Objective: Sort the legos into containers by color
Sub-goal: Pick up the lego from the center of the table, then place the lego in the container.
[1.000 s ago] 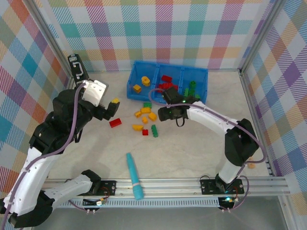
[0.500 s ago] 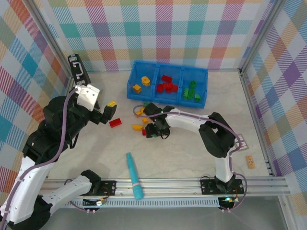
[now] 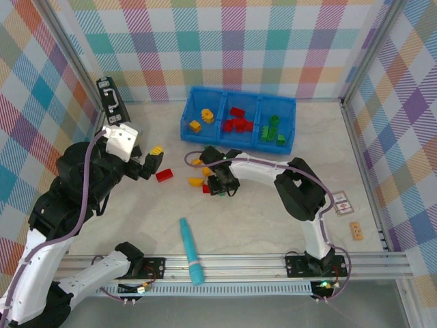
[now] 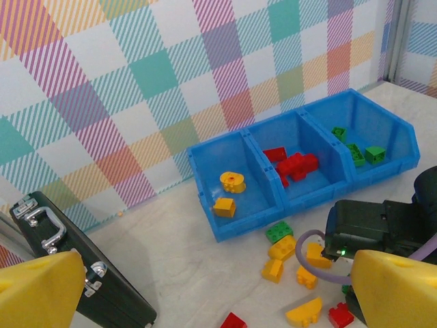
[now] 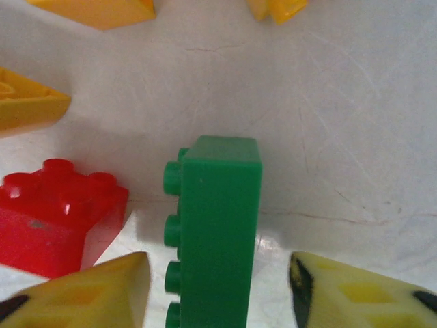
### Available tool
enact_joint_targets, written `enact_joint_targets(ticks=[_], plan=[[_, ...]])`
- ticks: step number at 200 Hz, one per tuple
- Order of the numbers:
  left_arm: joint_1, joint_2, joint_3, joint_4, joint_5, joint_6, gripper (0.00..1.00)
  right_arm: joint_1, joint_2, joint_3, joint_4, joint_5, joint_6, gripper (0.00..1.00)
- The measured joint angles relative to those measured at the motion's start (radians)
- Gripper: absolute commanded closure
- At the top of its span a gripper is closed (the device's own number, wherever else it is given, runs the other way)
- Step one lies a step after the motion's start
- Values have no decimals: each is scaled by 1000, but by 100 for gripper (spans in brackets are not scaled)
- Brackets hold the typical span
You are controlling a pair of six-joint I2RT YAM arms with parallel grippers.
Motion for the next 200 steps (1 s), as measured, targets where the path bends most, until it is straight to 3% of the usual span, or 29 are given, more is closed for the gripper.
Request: enact_joint_targets(ticks=[47, 94, 149, 173, 200], plan=[[0, 0, 0, 0, 0, 0, 0, 0, 7, 1, -8, 20, -59, 74], [0, 19, 11, -1, 0, 0, 0, -51, -72, -71, -26, 39, -193, 76], [0, 18, 11, -1, -5, 1, 0, -352, -326, -12, -93, 166, -446, 75], [0, 22, 11, -1, -4, 2, 0, -494, -331, 86, -68, 199, -511, 75], [0, 37, 32, -3, -4, 5, 0, -573, -262, 199, -44, 217, -573, 74]])
